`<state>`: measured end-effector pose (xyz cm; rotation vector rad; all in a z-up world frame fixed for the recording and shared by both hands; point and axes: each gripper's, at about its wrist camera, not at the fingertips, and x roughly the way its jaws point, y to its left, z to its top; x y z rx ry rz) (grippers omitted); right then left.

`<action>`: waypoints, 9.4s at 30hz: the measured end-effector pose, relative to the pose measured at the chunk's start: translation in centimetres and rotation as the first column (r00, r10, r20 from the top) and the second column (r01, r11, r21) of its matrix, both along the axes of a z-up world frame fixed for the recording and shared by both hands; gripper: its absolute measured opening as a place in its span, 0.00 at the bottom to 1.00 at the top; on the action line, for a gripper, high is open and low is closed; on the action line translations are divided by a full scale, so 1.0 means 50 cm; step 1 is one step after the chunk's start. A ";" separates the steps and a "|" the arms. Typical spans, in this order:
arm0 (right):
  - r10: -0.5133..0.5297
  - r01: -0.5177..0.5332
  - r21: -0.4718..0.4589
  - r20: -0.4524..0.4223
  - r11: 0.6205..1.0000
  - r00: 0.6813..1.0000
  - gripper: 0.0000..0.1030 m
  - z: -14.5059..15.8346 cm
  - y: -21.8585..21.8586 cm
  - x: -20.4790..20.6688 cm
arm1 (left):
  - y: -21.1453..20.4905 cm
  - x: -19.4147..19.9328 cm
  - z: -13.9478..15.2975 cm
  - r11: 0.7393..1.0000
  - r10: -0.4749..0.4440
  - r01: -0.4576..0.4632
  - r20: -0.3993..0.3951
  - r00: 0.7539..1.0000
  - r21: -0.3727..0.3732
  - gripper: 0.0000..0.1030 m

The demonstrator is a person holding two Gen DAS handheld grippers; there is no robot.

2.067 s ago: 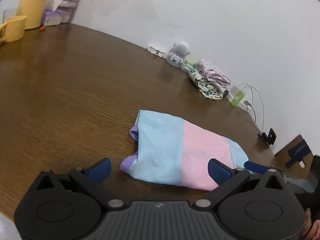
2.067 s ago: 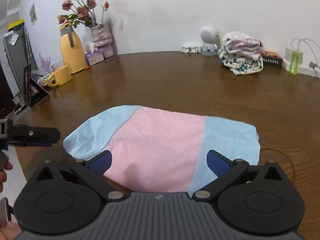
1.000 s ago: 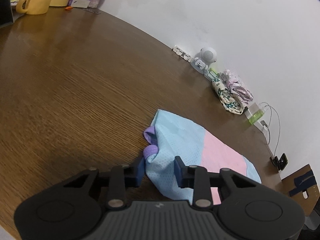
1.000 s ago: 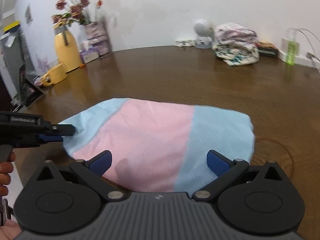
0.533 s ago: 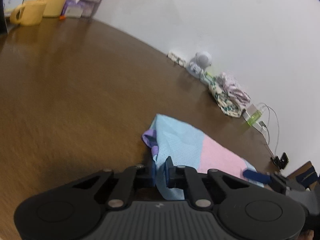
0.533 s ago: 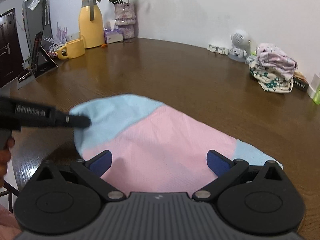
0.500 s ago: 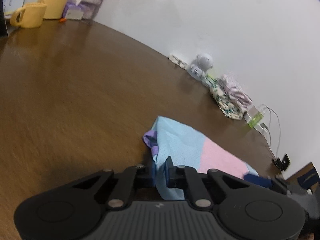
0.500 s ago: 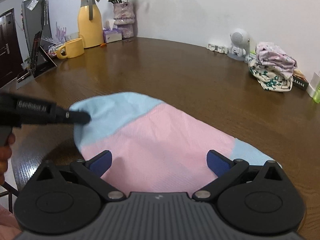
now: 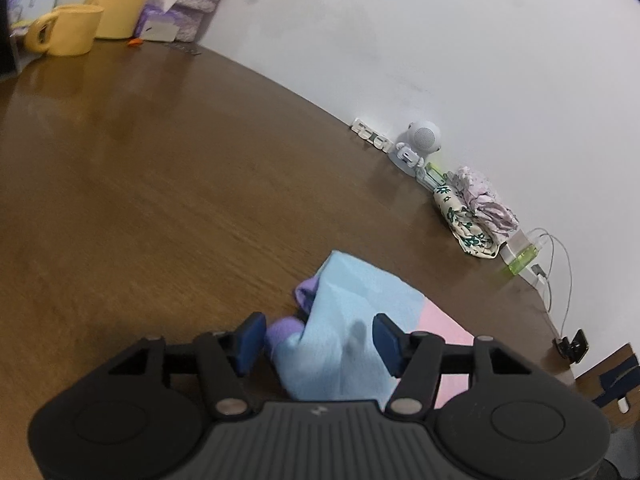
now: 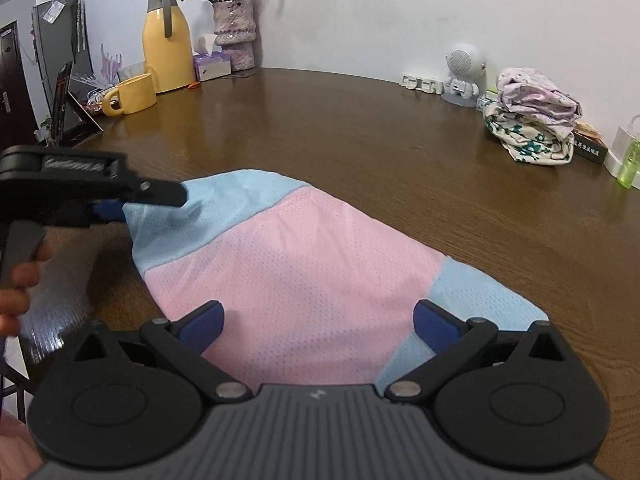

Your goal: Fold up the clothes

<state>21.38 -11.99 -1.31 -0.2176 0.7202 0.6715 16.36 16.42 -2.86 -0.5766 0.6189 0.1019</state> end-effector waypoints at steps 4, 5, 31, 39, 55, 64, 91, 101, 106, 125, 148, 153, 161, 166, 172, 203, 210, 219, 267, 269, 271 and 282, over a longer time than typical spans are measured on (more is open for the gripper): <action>-0.015 0.015 0.004 -0.015 1.000 1.000 1.00 -0.006 -0.011 -0.002 | -0.016 0.024 -0.002 0.999 -0.022 0.022 0.001 1.000 0.023 0.52; -0.018 0.018 0.005 -0.019 1.000 1.000 1.00 -0.009 -0.013 -0.001 | -0.021 0.027 -0.003 0.999 -0.026 0.026 0.000 1.000 0.024 0.46; -0.119 0.121 0.054 -0.051 0.991 0.992 1.00 0.006 -0.111 -0.019 | -0.102 0.016 0.038 0.956 -0.165 0.132 0.109 0.980 0.261 0.04; -0.114 0.122 0.088 -0.092 0.989 0.989 0.99 -0.008 -0.127 -0.014 | -0.284 0.009 0.055 0.631 -0.489 0.339 0.018 0.872 0.698 0.04; -0.109 0.119 0.098 -0.098 0.988 0.989 1.00 -0.007 -0.132 -0.011 | -0.137 0.025 0.037 0.884 -0.191 0.176 -0.009 0.981 0.433 0.66; -0.119 0.127 0.078 -0.096 0.989 0.988 0.99 -0.009 -0.127 -0.013 | -0.064 0.076 0.014 0.970 -0.153 0.158 -0.041 0.987 0.184 0.54; -0.139 0.146 0.137 -0.064 0.980 0.988 1.00 0.014 -0.172 -0.033 | -0.407 0.017 -0.002 0.310 -0.475 0.365 -0.190 0.859 0.878 0.11; -0.144 0.154 0.206 -0.064 0.966 0.987 1.00 0.053 -0.209 -0.014 | -0.423 0.031 -0.015 0.326 -0.463 0.392 -0.216 0.859 0.860 0.38; -0.008 0.018 0.242 -0.045 0.970 0.999 0.90 0.132 -0.143 0.056 | -0.414 0.020 -0.007 0.353 -0.472 0.389 -0.197 0.859 0.851 0.50; 0.082 -0.074 0.066 -0.130 0.995 0.988 0.48 0.064 0.035 0.135 | -0.052 -0.010 0.065 0.912 -0.400 0.392 0.052 0.915 0.117 0.69; 0.036 -0.027 0.080 -0.123 0.996 0.992 0.57 0.056 -0.062 0.087 | -0.077 0.074 0.048 0.899 -0.434 0.430 0.030 0.901 0.083 0.01; -0.003 0.020 0.118 -0.145 0.993 0.989 0.57 0.045 -0.095 0.085 | -0.185 0.042 0.082 0.742 -0.596 0.550 0.003 0.803 0.384 0.02; -0.030 0.054 0.183 -0.131 0.982 0.991 0.57 0.064 -0.123 0.085 | -0.293 0.040 0.023 0.569 -0.648 0.622 -0.172 0.742 0.537 0.04; 0.079 -0.057 0.206 -0.098 0.977 0.992 0.47 0.081 -0.071 0.086 | -0.301 0.036 0.022 0.572 -0.641 0.620 -0.178 0.746 0.537 0.11; 0.120 -0.106 0.116 -0.124 0.988 0.985 0.19 0.043 -0.005 0.116 | -0.310 0.023 0.024 0.565 -0.666 0.638 -0.166 0.727 0.523 0.48; 0.281 -0.256 0.157 -0.167 0.954 0.945 0.37 0.058 -0.049 -0.004 | -0.181 -0.034 0.043 0.720 -0.626 0.605 -0.060 0.778 0.341 0.46; 0.301 -0.303 0.004 -0.137 0.953 0.944 0.07 0.032 -0.004 -0.028 | -0.181 -0.061 0.051 0.673 -0.640 0.615 -0.093 0.763 0.411 0.46; 0.286 -0.292 -0.159 -0.061 0.943 0.956 0.07 0.049 -0.020 -0.059 | -0.236 -0.047 0.027 0.576 -0.633 0.608 -0.173 0.755 0.546 0.40; 0.039 -0.015 0.168 -0.136 0.986 0.990 0.28 0.064 -0.076 0.062 | -0.319 -0.087 -0.005 0.253 -0.688 0.566 -0.266 0.675 0.784 0.18; 0.076 -0.060 0.179 -0.087 0.982 0.993 0.38 0.083 -0.068 0.038 | -0.314 -0.086 -0.004 0.267 -0.687 0.570 -0.262 0.678 0.777 0.18; 0.128 -0.116 0.161 -0.062 0.980 0.990 0.38 0.087 -0.051 0.019 | -0.307 -0.086 -0.003 0.275 -0.688 0.573 -0.258 0.678 0.772 0.19; 0.131 -0.128 0.047 -0.063 0.991 0.989 0.32 0.007 -0.045 0.021 | -0.180 -0.055 0.045 0.588 -0.695 0.628 -0.078 0.714 0.509 0.73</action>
